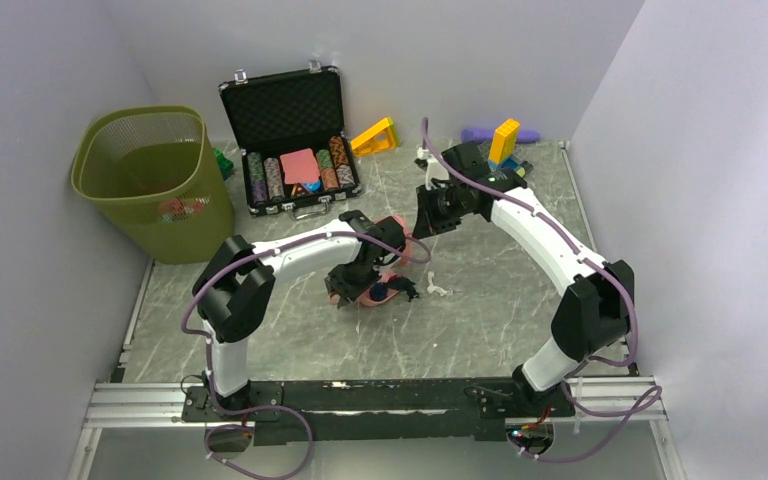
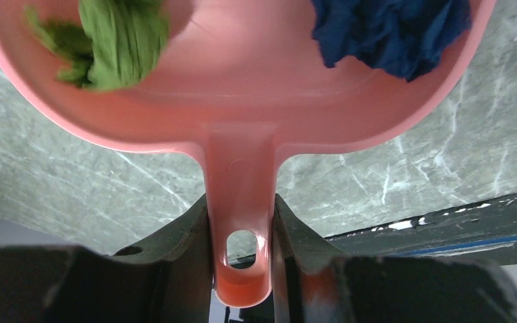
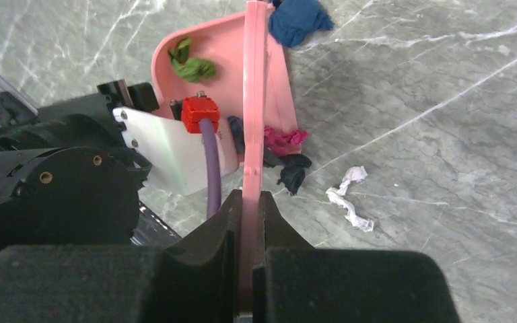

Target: Sweep away the paper scraps from the table

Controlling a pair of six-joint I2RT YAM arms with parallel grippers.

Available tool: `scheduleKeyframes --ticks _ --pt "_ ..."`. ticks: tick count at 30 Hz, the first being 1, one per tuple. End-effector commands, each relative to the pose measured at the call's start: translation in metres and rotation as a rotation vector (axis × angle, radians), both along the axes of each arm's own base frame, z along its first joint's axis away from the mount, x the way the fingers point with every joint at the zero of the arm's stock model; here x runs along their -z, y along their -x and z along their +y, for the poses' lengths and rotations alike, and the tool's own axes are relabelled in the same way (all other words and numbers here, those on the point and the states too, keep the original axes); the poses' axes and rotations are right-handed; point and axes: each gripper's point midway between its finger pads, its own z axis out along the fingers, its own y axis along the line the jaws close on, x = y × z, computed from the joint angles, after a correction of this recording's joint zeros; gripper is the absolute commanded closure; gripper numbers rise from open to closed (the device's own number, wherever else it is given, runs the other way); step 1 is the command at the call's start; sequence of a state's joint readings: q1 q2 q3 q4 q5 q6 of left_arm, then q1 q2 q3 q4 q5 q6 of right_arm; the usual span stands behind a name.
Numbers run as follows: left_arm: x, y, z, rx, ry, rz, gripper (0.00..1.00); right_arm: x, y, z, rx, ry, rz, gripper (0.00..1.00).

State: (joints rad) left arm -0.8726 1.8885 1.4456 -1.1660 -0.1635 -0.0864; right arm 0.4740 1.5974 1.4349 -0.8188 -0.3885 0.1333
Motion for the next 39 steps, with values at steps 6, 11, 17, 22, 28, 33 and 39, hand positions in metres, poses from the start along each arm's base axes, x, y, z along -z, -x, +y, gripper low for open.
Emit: scheduleKeyframes --ticks 6,11,17,22,28,33,39 --pt "0.005 0.020 -0.015 -0.026 0.126 0.058 1.00 -0.025 -0.022 -0.033 0.146 0.065 -0.120 1.00" --pt "0.003 0.027 -0.017 -0.078 0.186 0.094 1.00 -0.031 -0.051 -0.054 0.246 0.170 -0.240 1.00" --pt "-0.002 0.022 -0.018 -0.157 0.287 0.128 1.00 -0.028 -0.090 -0.040 0.234 0.143 -0.365 1.00" --pt "0.002 0.021 -0.013 -0.174 0.284 0.147 1.00 -0.008 -0.106 -0.010 0.115 0.087 -0.399 1.00" --pt "0.004 0.023 -0.012 -0.181 0.291 0.166 1.00 0.035 -0.089 0.029 -0.113 0.042 -0.275 1.00" --pt "0.007 0.023 -0.010 -0.183 0.289 0.173 1.00 0.046 -0.042 0.048 -0.258 -0.087 -0.113 1.00" --pt "0.016 0.025 -0.008 -0.188 0.270 0.184 1.00 0.011 0.014 0.048 -0.335 -0.262 -0.095 1.00"
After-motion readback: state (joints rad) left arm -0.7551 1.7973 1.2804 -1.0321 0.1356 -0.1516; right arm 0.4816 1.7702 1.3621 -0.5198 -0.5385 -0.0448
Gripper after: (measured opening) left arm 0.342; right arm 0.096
